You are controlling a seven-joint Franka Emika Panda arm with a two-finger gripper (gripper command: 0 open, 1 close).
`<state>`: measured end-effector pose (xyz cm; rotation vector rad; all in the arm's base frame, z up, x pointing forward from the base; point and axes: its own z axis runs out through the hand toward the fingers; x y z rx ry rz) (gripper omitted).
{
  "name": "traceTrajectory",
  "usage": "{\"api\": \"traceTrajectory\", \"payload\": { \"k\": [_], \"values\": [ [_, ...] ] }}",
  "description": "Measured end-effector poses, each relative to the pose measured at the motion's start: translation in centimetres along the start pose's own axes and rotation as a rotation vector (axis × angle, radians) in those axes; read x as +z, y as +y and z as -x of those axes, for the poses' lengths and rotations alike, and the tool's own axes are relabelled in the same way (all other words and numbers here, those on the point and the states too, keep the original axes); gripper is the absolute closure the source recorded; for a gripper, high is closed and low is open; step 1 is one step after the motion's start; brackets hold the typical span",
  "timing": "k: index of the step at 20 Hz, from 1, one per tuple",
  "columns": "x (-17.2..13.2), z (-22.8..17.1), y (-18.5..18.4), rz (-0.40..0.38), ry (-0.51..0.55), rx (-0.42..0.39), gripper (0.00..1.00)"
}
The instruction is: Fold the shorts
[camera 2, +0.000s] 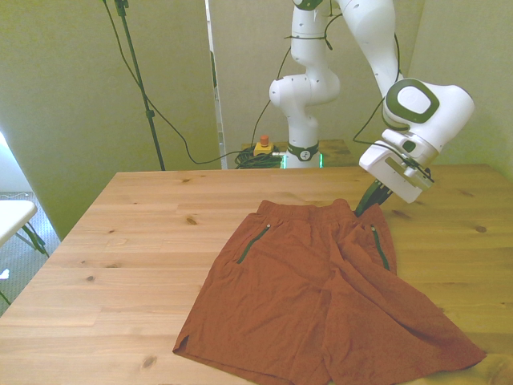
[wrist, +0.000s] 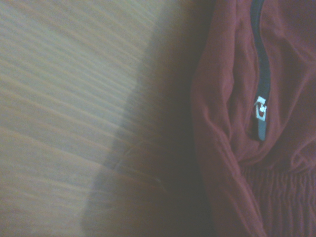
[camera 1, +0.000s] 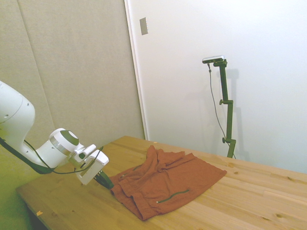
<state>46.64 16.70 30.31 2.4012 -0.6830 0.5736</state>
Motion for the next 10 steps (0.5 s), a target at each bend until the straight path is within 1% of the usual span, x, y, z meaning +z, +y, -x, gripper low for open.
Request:
{"api": "traceTrajectory", "payload": {
  "k": [3,7,10],
  "values": [
    [-0.1,0.8,1.1,-0.011,-0.011,-0.009,1.00],
    [-0.8,3.2,3.5,-0.033,-0.019,-0.019,1.00],
    [-0.9,4.0,5.5,-0.062,-0.042,0.009,1.00]
  ]
}}
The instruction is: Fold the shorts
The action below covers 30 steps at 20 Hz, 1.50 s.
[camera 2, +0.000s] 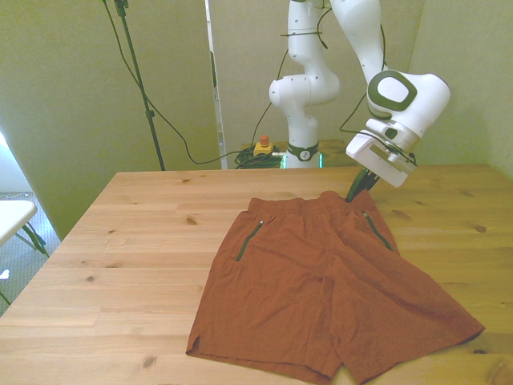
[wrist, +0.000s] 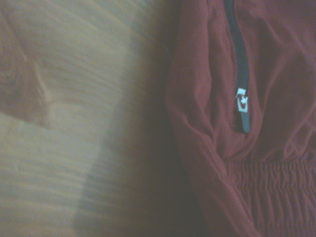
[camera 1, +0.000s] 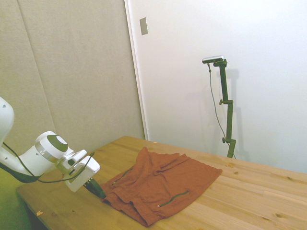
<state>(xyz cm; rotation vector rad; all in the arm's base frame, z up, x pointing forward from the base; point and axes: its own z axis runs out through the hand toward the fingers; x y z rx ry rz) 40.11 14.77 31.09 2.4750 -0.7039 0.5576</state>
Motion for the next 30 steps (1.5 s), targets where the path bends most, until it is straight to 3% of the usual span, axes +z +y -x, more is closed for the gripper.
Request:
{"api": "traceTrajectory", "payload": {
  "k": [5,12,16,22,30],
  "values": [
    [0.1,-3.7,3.2,-0.084,-0.069,0.108,1.00],
    [-3.0,-10.4,8.0,-0.178,-0.102,0.227,1.00],
    [-3.2,-13.8,12.2,-0.208,-0.122,0.297,1.00],
    [-0.5,-17.0,19.4,-0.212,-0.158,0.389,1.00],
    [5.7,-14.9,24.7,-0.178,-0.212,0.451,1.00]
  ]
}}
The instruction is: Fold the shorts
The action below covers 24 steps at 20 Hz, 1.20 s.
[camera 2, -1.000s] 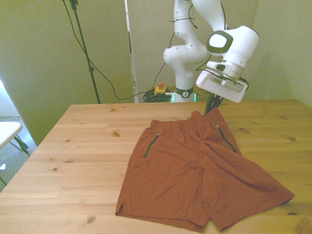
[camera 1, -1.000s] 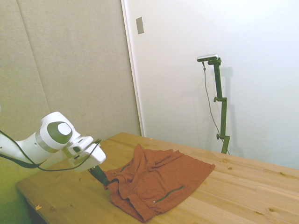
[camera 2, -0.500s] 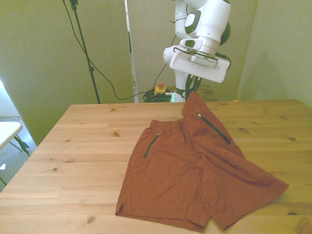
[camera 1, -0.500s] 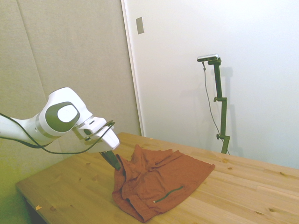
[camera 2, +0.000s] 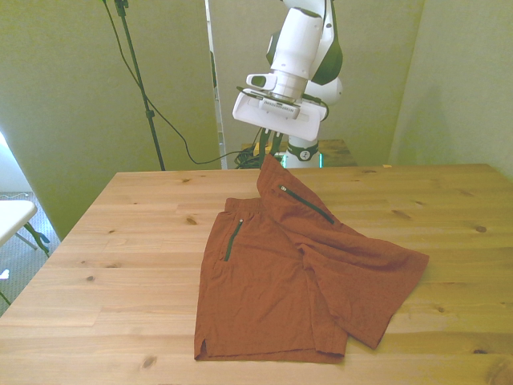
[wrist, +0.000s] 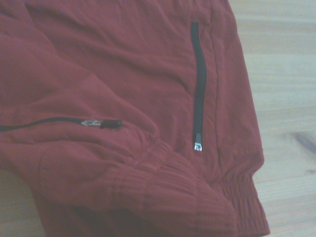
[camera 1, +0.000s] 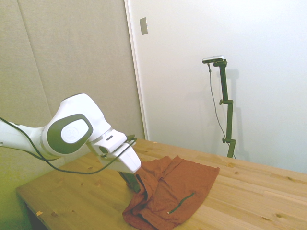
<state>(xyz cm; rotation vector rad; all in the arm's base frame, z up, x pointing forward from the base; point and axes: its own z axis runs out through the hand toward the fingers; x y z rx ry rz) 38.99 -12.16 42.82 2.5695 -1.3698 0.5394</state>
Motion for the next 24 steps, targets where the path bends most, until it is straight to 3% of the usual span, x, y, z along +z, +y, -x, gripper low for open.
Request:
{"api": "traceTrajectory", "payload": {
  "k": [4,5,11,18,24],
  "values": [
    [1.9,-0.3,2.4,-0.003,-0.076,0.094,1.00],
    [2.3,-0.7,3.3,-0.013,-0.096,0.122,0.00],
    [4.9,-2.2,8.2,-0.143,-0.224,0.244,0.00],
    [5.3,-2.2,6.8,-0.287,-0.314,0.243,0.00],
    [4.6,-4.4,7.6,-0.317,-0.311,0.247,0.00]
  ]
}}
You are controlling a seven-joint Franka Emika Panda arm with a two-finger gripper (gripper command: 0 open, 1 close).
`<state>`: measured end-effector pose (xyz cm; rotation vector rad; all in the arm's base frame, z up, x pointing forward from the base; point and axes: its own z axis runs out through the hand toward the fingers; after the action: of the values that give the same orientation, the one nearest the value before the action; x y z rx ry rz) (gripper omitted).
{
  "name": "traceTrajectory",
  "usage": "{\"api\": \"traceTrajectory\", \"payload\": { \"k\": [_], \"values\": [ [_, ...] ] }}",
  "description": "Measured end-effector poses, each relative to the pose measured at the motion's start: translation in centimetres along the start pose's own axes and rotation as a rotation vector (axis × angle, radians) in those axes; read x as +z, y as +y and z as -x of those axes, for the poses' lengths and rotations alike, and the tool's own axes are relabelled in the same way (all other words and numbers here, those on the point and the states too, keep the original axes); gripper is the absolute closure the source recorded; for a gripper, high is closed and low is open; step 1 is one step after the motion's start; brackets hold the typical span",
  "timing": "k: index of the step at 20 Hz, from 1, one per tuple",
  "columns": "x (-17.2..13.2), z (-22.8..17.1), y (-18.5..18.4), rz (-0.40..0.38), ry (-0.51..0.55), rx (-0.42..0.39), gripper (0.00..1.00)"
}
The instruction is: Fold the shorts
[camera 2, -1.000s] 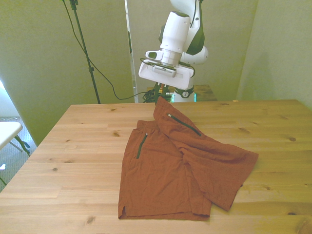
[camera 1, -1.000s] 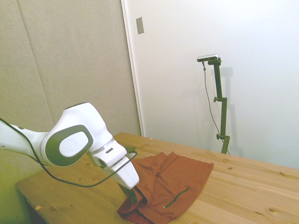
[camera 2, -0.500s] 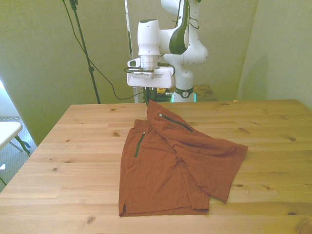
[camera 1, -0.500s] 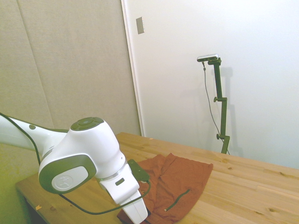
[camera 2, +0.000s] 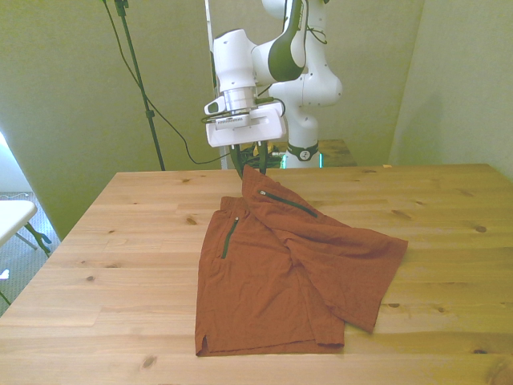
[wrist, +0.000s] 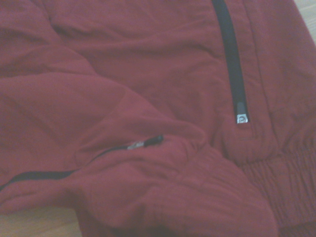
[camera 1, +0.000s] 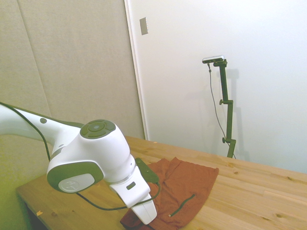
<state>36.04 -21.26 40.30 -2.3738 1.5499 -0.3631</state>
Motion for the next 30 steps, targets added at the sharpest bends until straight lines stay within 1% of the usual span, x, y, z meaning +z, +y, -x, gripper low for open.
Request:
{"api": "traceTrajectory", "payload": {
  "k": [4,7,8,9,11,13,16,19,21,23,25,28,30],
  "values": [
    [-2.6,-0.9,-1.4,-0.027,0.011,-0.015,0.00],
    [-4.5,0.5,-2.8,-0.049,0.014,-0.056,0.00],
    [-5.1,1.2,-3.5,-0.054,0.016,-0.079,0.00],
    [-5.5,2.2,-4.4,-0.051,0.027,-0.119,0.00],
    [-5.3,5.1,-7.1,-0.025,0.057,-0.229,0.00],
    [-3.8,9.5,-10.4,0.006,0.121,-0.327,0.00],
    [0.1,17.8,-14.5,0.038,0.232,-0.476,0.00],
    [4.1,25.2,-16.4,0.065,0.327,-0.631,0.00],
    [6.1,28.2,-16.7,0.091,0.388,-0.724,0.00],
    [7.1,29.7,-17.2,0.122,0.460,-0.806,0.00],
    [7.6,29.9,-17.8,0.152,0.537,-0.881,0.00],
    [8.5,28.4,-18.1,0.199,0.647,-0.996,0.00],
    [9.6,27.4,-17.7,0.221,0.679,-1.041,0.00]
  ]
}}
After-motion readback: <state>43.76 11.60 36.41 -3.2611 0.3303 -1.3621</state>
